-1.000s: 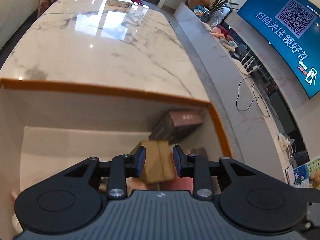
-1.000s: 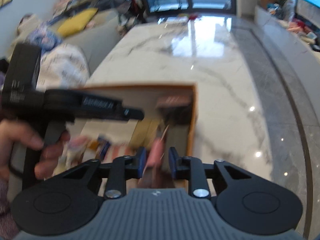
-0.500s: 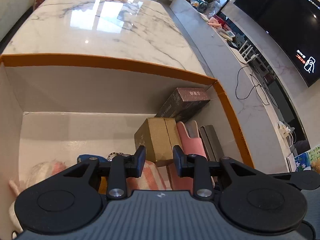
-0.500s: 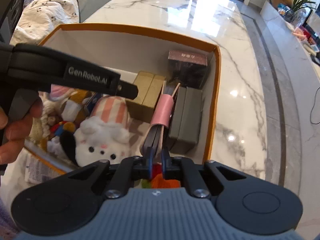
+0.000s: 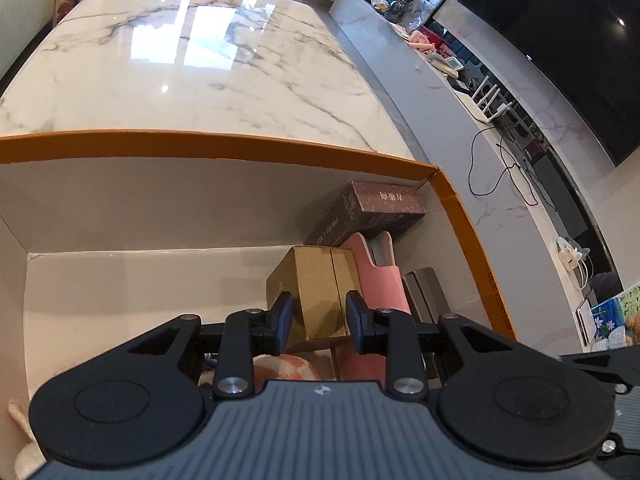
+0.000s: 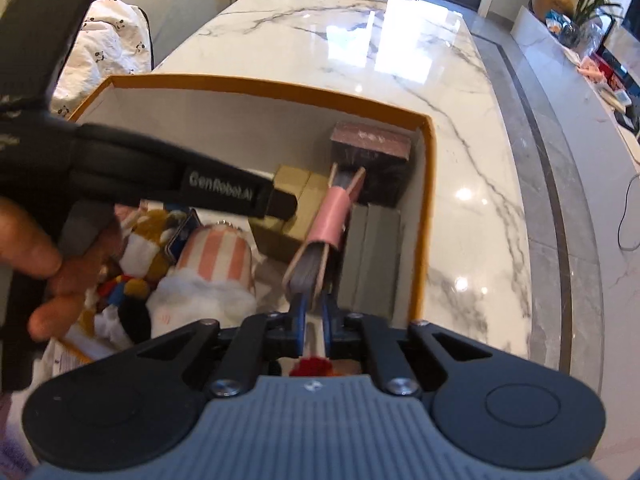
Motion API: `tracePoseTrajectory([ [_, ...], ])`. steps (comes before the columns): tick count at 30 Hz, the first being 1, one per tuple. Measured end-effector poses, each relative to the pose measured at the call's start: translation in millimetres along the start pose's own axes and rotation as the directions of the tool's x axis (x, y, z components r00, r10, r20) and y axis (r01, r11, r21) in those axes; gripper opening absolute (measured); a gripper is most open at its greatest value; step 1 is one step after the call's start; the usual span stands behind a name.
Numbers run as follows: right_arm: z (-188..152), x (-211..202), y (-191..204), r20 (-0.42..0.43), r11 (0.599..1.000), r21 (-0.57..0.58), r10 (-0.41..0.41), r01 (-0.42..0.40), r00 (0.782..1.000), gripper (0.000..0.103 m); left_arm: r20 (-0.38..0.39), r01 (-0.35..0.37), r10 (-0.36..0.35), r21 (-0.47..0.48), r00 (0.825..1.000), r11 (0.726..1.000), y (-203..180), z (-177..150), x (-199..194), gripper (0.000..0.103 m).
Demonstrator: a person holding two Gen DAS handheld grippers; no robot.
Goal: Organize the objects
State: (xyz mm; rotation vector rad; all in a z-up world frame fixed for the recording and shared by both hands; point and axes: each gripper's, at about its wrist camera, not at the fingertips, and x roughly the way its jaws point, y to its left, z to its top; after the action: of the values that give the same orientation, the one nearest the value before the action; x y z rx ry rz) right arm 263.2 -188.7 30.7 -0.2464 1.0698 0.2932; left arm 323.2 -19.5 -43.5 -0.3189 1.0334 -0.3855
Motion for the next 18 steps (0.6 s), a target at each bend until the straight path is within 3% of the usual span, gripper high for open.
tracePoseTrajectory([
  [4,-1.2,2.7,5.1,-0.016,0.993,-0.09,-0.081,0.08,0.997,0.008,0.003,0.01,-0.01,-0.028,1.0,1.0,3.3,0.1,0.0,0.033],
  [9,1.5,17.2,16.1,-0.043,0.978,-0.19,-0.098,0.088,0.994,0.002,0.002,0.009,-0.009,-0.037,1.0,0.999,5.1,1.1,1.0,0.032],
  [16,17.0,24.4,11.2,0.009,0.963,-0.218,-0.161,0.159,0.987,0.0,0.015,0.019,-0.018,-0.082,1.0,0.996,9.1,8.0,4.7,0.032],
  [18,19.3,26.0,8.4,0.005,0.966,-0.22,-0.142,0.139,0.99,0.0,0.016,0.015,-0.013,-0.094,1.0,0.995,10.1,9.6,6.0,0.032],
])
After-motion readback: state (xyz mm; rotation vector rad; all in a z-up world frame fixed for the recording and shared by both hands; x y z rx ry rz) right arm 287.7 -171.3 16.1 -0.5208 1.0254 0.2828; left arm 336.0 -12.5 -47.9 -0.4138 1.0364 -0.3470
